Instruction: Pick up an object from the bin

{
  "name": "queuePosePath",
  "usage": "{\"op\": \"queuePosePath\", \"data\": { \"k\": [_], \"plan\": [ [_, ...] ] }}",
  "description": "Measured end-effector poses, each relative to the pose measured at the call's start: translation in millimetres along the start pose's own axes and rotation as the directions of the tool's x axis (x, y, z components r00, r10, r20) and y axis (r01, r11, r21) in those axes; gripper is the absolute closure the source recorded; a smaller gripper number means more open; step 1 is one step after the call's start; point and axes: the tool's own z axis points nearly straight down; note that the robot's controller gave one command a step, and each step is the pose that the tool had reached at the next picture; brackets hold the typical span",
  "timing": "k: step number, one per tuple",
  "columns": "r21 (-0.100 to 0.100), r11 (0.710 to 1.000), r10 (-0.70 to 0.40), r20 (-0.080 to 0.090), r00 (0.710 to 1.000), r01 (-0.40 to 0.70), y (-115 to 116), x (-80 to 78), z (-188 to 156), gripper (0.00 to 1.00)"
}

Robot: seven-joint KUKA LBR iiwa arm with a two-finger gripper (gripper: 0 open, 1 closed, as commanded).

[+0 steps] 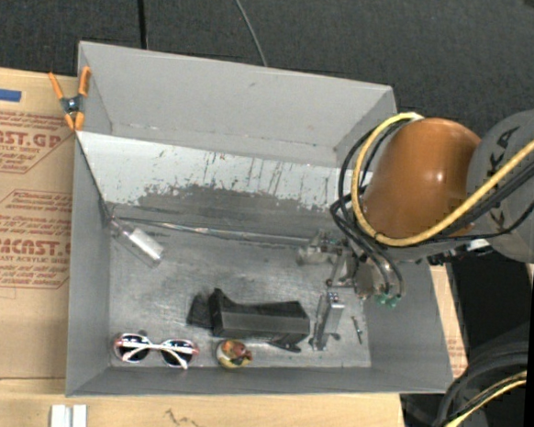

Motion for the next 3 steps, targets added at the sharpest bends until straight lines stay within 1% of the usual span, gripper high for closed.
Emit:
{"op": "queuePosePath", "data": {
  "k": [1,2,3],
  "plan": [
    [-0.001,1.000,0.007,0.005,1.000,-0.007,9.2,8.7,64.6,0.00],
    [0.000,1.000,0.027,-0.003,1.000,-0.027,18.5,13.1,99.4,0.00],
    [0.000,0.984,0.178,0.000,0.984,-0.178,21.6,16.4,84.7,0.00]
  ]
}}
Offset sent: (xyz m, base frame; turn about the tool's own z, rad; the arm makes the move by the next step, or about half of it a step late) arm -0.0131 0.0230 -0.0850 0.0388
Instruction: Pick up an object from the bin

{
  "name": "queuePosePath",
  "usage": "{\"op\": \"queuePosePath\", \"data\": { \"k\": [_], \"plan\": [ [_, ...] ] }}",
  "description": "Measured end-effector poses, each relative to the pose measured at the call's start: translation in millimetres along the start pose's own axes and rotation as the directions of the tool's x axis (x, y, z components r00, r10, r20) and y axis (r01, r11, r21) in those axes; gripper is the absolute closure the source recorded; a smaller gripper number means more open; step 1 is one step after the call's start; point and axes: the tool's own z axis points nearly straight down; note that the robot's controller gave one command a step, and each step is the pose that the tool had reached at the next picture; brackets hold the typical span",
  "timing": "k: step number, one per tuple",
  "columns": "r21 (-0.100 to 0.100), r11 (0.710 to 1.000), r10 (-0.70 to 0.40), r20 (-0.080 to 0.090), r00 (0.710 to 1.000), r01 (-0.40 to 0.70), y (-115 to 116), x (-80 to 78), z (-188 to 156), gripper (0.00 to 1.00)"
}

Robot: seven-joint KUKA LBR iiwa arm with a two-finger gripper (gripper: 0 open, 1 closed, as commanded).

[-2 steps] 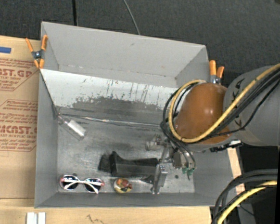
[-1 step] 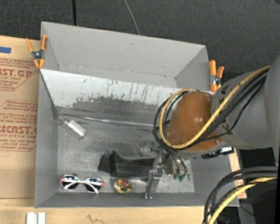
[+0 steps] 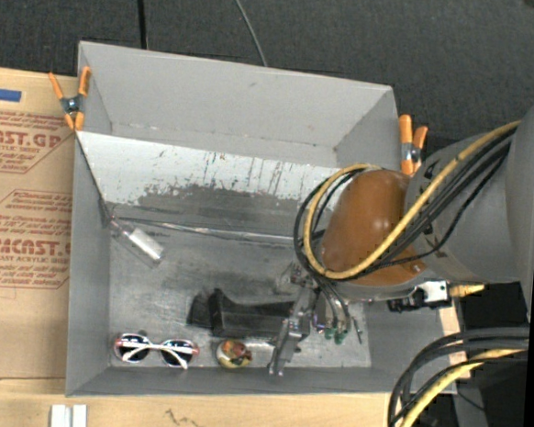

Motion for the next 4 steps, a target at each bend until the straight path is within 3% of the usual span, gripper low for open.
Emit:
{"op": "queuePosePath", "data": {
  "k": [1,2,4],
  "plan": [
    [-0.001,1.000,-0.014,0.009,1.000,0.014,-2.7,-5.6,49.0,0.00],
    [-0.002,0.967,0.254,0.011,0.967,-0.254,13.5,1.6,52.5,1.00],
    [-0.002,0.967,0.253,0.009,0.967,-0.253,13.5,1.6,51.6,1.00]
  ]
}}
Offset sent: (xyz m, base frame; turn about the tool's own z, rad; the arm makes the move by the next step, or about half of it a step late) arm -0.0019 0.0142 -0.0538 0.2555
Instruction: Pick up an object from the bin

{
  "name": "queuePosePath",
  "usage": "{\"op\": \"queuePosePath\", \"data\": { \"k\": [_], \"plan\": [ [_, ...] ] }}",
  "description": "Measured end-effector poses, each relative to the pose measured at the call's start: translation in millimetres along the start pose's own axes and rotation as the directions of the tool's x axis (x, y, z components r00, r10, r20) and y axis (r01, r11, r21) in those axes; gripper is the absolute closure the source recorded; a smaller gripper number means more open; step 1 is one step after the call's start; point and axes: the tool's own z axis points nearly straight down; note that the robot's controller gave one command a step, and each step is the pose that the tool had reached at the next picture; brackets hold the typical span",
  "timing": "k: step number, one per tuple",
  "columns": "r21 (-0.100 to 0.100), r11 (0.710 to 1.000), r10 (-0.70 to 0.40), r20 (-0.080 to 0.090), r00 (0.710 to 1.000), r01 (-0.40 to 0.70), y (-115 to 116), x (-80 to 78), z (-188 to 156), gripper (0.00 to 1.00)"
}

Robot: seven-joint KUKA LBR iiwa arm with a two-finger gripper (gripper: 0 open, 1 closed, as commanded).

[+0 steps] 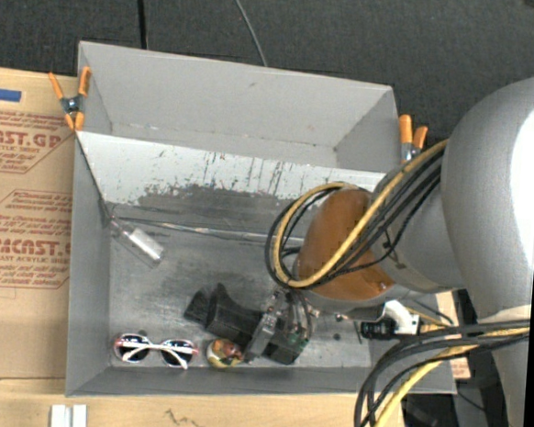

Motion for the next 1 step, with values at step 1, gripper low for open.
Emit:
{"op": "queuePosePath", "data": {
  "k": [1],
  "plan": [
    [0.003,1.000,-0.001,-0.009,1.000,0.001,-0.6,1.6,-4.5,1.00]
  ]
}}
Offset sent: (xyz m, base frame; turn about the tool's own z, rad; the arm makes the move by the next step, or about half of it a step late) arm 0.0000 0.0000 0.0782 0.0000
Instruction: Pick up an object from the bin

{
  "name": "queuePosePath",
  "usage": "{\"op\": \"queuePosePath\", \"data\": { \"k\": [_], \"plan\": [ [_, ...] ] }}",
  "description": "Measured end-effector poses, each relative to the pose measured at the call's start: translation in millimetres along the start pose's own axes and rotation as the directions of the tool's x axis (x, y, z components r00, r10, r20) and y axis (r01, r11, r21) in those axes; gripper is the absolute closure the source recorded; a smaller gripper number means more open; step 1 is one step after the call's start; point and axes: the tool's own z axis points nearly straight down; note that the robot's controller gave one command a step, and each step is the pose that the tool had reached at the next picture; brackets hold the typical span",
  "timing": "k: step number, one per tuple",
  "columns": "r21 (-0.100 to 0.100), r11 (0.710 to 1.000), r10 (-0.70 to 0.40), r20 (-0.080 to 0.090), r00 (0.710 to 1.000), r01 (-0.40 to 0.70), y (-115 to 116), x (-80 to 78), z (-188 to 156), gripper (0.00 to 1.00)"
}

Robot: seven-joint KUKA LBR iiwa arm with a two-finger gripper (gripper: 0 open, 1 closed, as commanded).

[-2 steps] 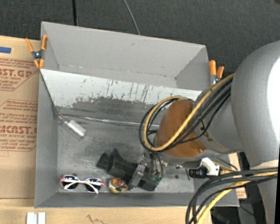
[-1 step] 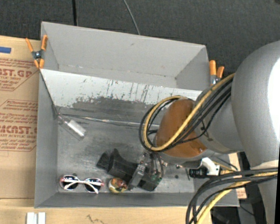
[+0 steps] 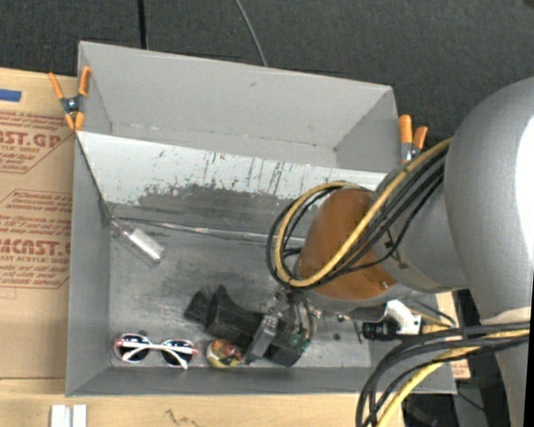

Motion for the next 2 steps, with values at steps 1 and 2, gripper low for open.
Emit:
{"op": "queuePosePath", "data": {
  "k": [1,2],
  "plan": [
    [0.005,1.000,0.000,-0.011,1.000,0.000,-1.2,2.7,-13.5,1.00],
    [0.003,1.000,-0.001,-0.007,1.000,0.001,-0.8,2.0,-33.2,1.00]
  ]
}}
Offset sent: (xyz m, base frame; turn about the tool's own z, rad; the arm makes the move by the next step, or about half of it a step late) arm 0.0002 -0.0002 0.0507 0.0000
